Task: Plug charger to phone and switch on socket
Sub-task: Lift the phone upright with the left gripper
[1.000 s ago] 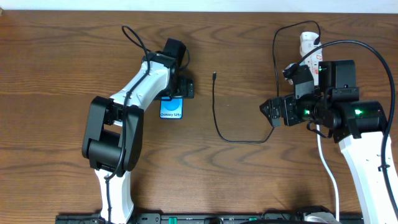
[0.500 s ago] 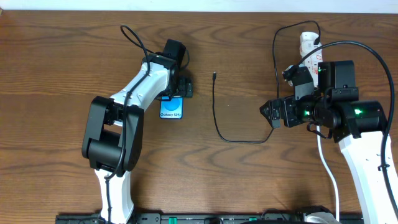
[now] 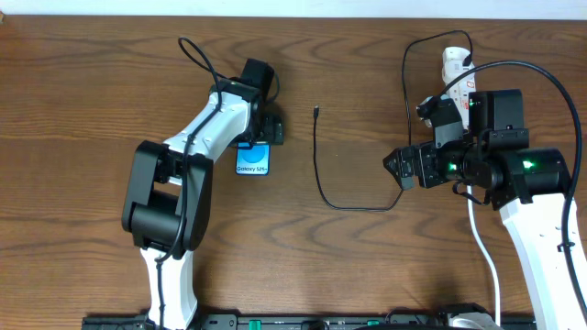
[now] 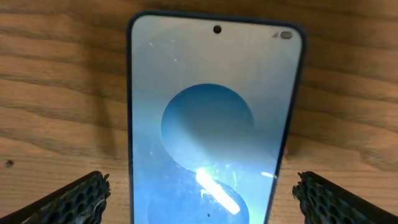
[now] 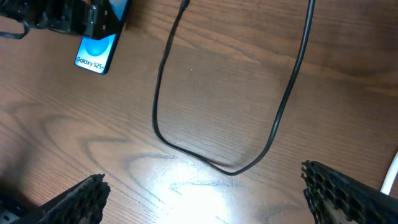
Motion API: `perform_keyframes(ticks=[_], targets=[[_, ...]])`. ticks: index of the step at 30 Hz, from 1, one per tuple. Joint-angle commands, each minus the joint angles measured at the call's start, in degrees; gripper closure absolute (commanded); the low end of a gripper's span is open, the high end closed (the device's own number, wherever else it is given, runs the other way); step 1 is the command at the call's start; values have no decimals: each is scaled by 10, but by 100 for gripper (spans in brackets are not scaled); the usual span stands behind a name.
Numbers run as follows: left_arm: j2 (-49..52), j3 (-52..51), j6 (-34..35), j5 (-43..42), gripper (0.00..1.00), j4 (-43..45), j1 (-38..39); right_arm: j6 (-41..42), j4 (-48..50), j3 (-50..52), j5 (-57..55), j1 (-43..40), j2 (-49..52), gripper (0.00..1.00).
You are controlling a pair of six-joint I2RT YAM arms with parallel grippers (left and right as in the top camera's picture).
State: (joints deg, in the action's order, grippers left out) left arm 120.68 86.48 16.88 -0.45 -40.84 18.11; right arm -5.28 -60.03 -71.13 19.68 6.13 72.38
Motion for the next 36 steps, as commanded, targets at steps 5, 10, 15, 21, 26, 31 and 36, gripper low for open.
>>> perform_keyframes(ticks=[5, 10, 15, 21, 26, 31, 36], targets=[[36, -9, -15, -8, 2, 1, -1, -6, -2, -10, 0, 5, 2, 1], [37, -9, -33, -32, 8, 9, -1, -6, -2, -10, 0, 5, 2, 1], [37, -9, -33, -32, 20, 10, -2, -6, -2, -10, 0, 5, 2, 1], [36, -9, -33, -32, 33, 10, -2, -6, -2, -10, 0, 5, 2, 1], [36, -9, -33, -32, 36, 9, -2, -3, -2, -10, 4, 5, 2, 1], [36, -9, -33, -32, 73, 9, -2, 1, -1, -10, 4, 5, 2, 1], [36, -3, -33, -32, 92, 6, -2, 1, 4, -10, 4, 5, 2, 1]])
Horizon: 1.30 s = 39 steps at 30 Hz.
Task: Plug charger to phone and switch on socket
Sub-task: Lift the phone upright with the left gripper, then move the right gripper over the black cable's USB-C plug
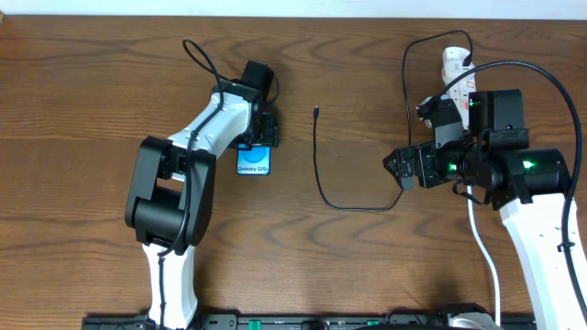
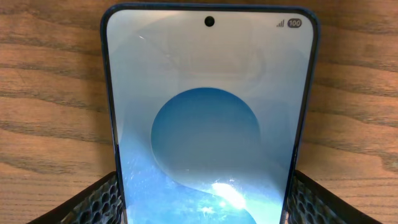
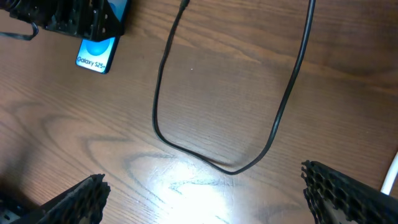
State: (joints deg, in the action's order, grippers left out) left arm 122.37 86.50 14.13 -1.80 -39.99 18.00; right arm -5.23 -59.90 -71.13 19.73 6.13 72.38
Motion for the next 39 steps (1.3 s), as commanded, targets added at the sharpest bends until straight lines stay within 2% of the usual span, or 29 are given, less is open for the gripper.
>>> perform_keyframes(ticks=[1, 13, 16, 20, 25, 30, 34, 39], targets=[[18, 1, -5, -18, 93, -7, -1, 0, 3, -10, 3, 5, 2, 1], [-55, 15, -5, -18, 93, -36, -26, 10, 4, -10, 3, 5, 2, 1], [-80, 15, 16, -18, 93, -45, -34, 19, 10, -10, 3, 5, 2, 1], [-110, 15, 86, -18, 93, -61, -43, 49, 24, -10, 3, 5, 2, 1], [-141, 15, 248, -18, 92, -92, -52, 101, 47, -10, 3, 9, 4, 2], [-160, 15, 298, -18, 93, -115, -61, 164, 65, -10, -19, 28, 21, 11], [-173, 15, 372, -23, 93, -132, -75, 203, 86, -17, -23, 53, 52, 25], [-196, 15, 383, -40, 93, -132, -99, 231, 65, -112, -62, 106, 146, 41]])
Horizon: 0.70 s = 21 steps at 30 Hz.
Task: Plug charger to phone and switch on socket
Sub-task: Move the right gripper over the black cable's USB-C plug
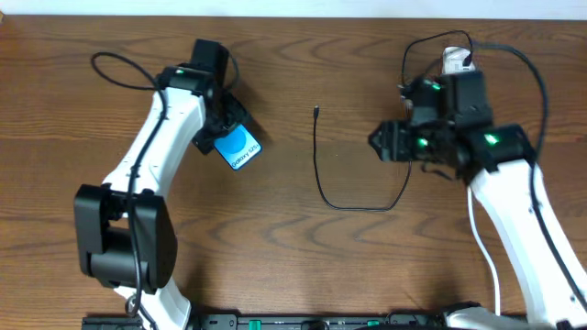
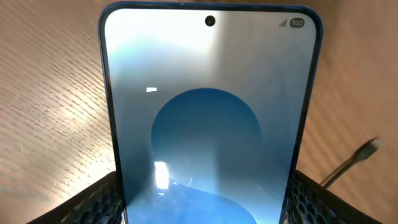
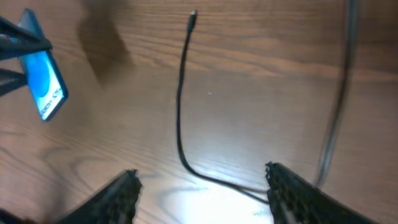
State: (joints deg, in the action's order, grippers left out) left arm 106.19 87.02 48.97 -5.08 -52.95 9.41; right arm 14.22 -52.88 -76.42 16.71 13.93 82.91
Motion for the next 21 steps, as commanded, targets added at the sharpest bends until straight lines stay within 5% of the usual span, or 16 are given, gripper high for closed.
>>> perform_keyframes(ticks=[1, 9, 21], targets=[[-40, 10, 34, -7, 93, -2, -18, 41, -15, -89, -48, 40, 67, 42], [-63, 10, 34, -33, 93, -14, -42, 115, -41, -290, -94, 84, 276, 53], [-63, 10, 35, -35, 93, -35, -43, 128, 48, -302, -87, 108, 433, 56]])
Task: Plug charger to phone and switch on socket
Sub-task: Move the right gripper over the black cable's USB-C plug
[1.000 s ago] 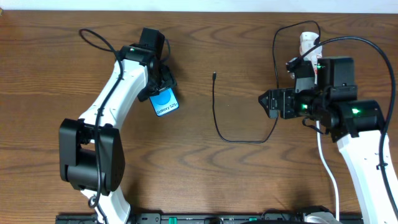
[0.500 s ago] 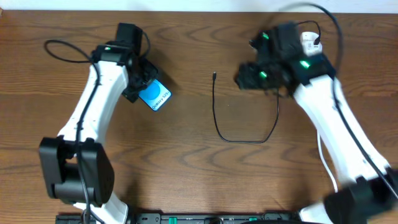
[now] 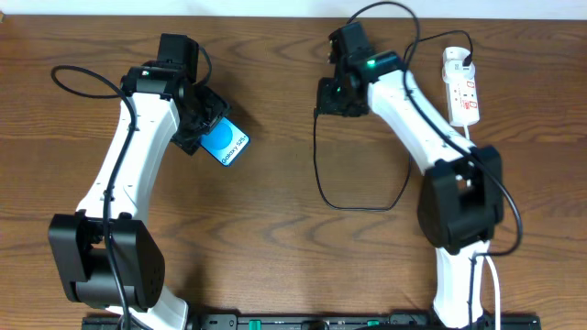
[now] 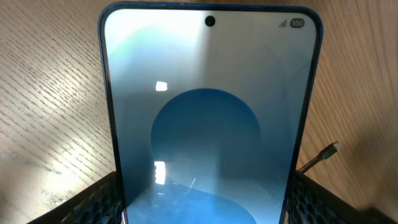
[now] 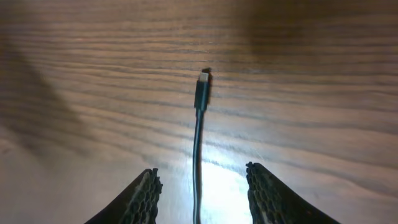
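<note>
A blue phone (image 3: 227, 146) with a lit screen is held at an angle, and my left gripper (image 3: 202, 129) is shut on its lower end. In the left wrist view the phone (image 4: 211, 118) fills the frame between the gripper's (image 4: 208, 202) fingers. The black charger cable (image 3: 318, 174) lies on the table, its plug (image 3: 315, 112) pointing to the far side. My right gripper (image 3: 331, 97) stands open just over that plug end. In the right wrist view the cable (image 5: 198, 149) runs between the gripper's (image 5: 200, 193) fingers, and the plug (image 5: 202, 83) lies ahead of them.
A white power strip (image 3: 460, 78) lies at the far right, with the cable looping back up to it. The cable's loop (image 3: 362, 208) curves across the middle of the wooden table (image 3: 275, 257). The plug tip (image 4: 322, 154) also shows right of the phone.
My right gripper has gone from the right-hand middle of the table to the cable's plug end, with narrower-set fingers astride the cable. The left gripper has shifted the phone slightly left.
At first my left gripper stood open around the phone lying flat, and the right gripper waited open at the right. Then the left gripper was shut on the phone. Later the phone was held turned at an angle, and now the right gripper straddles the cable.
</note>
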Motion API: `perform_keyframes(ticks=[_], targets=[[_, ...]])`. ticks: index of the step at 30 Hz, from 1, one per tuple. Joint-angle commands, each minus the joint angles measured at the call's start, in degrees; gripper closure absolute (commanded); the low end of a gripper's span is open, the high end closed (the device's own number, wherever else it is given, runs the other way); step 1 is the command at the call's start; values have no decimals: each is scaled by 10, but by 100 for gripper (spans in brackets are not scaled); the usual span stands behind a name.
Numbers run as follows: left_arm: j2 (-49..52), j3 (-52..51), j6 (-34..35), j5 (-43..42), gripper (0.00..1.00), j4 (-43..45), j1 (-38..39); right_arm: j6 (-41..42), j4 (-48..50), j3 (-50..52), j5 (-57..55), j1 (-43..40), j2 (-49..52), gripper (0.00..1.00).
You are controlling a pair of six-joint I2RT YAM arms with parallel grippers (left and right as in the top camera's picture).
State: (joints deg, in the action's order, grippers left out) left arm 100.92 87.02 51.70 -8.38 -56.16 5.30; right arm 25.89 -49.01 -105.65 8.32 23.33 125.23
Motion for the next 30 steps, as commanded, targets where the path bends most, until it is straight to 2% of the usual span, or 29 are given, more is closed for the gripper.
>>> perform_keyframes(ticks=[1, 8, 30], targets=[[-10, 10, 7, -2, 93, -2, -2, 14, 17, -10, -4, 17, 19, 57], [-10, 10, 7, -2, 93, -6, -2, 46, 50, -10, -18, 25, 61, 62], [-10, 10, 7, -2, 93, -10, -2, 54, 83, -4, -48, 35, 114, 64]])
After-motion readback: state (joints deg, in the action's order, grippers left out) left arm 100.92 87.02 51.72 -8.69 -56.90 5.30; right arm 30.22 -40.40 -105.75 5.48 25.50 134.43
